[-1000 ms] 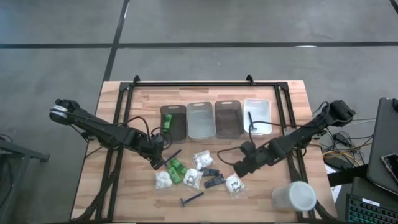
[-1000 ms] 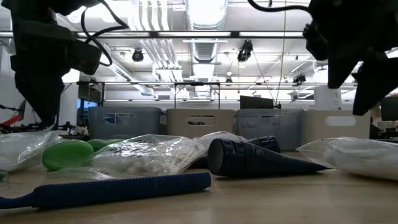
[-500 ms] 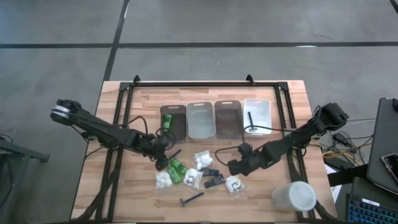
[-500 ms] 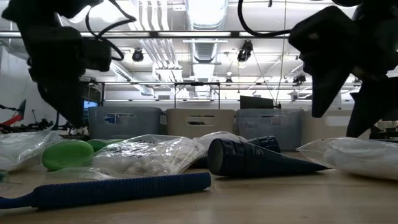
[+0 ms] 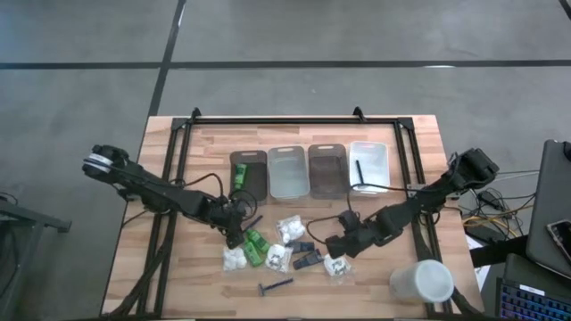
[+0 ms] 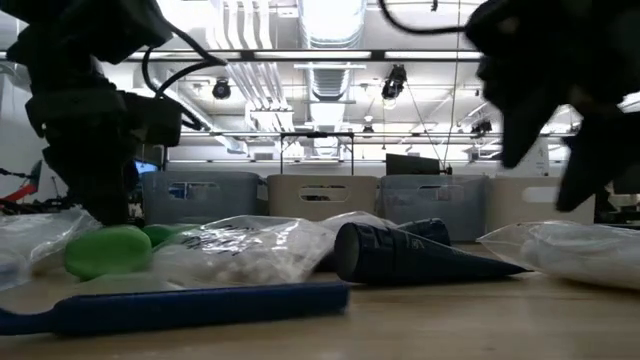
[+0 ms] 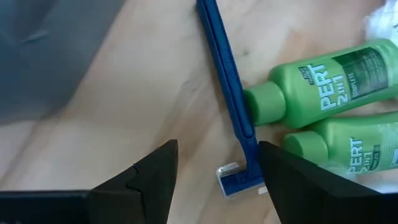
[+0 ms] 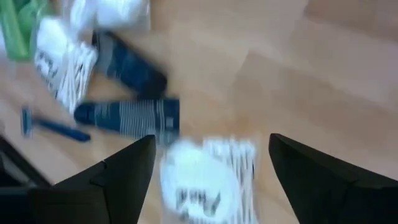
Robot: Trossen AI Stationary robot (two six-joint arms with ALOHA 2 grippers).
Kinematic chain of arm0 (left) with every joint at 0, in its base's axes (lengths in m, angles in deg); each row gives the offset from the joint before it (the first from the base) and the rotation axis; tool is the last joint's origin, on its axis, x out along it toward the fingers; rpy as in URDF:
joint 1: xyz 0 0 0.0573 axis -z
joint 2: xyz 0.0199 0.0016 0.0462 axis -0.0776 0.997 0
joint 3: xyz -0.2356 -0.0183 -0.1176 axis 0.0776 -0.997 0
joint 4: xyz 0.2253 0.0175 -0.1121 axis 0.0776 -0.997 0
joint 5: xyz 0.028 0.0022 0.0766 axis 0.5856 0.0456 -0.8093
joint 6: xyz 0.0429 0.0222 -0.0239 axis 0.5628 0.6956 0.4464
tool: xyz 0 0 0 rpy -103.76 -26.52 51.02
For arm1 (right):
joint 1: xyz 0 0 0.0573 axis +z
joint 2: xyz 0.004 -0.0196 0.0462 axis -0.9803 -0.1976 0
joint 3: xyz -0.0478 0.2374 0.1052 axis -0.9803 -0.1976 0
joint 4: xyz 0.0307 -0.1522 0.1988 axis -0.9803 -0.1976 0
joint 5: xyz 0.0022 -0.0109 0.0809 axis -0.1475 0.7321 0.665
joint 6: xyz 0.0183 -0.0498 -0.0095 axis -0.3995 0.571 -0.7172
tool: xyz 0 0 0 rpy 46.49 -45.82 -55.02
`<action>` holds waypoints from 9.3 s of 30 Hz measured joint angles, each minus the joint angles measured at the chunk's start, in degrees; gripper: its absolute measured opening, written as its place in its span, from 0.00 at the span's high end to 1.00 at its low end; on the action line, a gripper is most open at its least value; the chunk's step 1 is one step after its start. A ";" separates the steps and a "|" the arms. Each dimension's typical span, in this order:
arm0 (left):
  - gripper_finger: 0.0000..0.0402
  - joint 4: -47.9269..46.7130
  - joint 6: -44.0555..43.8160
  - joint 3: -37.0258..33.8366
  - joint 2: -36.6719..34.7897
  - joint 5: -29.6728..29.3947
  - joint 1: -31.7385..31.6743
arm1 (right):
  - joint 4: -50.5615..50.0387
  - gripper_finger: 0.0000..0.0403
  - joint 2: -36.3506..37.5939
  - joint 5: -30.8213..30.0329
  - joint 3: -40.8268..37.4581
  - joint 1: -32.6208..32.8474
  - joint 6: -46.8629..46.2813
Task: Pick & Place Travel size toiletries
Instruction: Put the top razor into the white bin, then put the top shampoo into the left black bin
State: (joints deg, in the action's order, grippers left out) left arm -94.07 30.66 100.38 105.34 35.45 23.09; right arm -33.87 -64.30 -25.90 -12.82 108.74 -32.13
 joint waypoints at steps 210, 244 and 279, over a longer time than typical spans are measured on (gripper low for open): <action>0.39 9.58 4.07 11.00 -17.39 -8.41 -3.61 | -46.59 0.90 15.67 -21.29 17.56 -27.56 18.16; 0.39 5.93 5.52 10.94 -17.39 -7.89 -3.22 | -36.78 0.49 14.99 -2.17 7.46 -49.66 34.45; 0.39 4.30 6.65 10.92 -17.43 -4.94 -3.07 | -19.04 0.83 15.41 -20.33 16.18 -38.26 27.21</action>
State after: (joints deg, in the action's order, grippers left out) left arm -89.76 37.31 111.30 87.90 30.51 20.02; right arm -52.91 -48.89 -46.23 3.36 70.49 -4.92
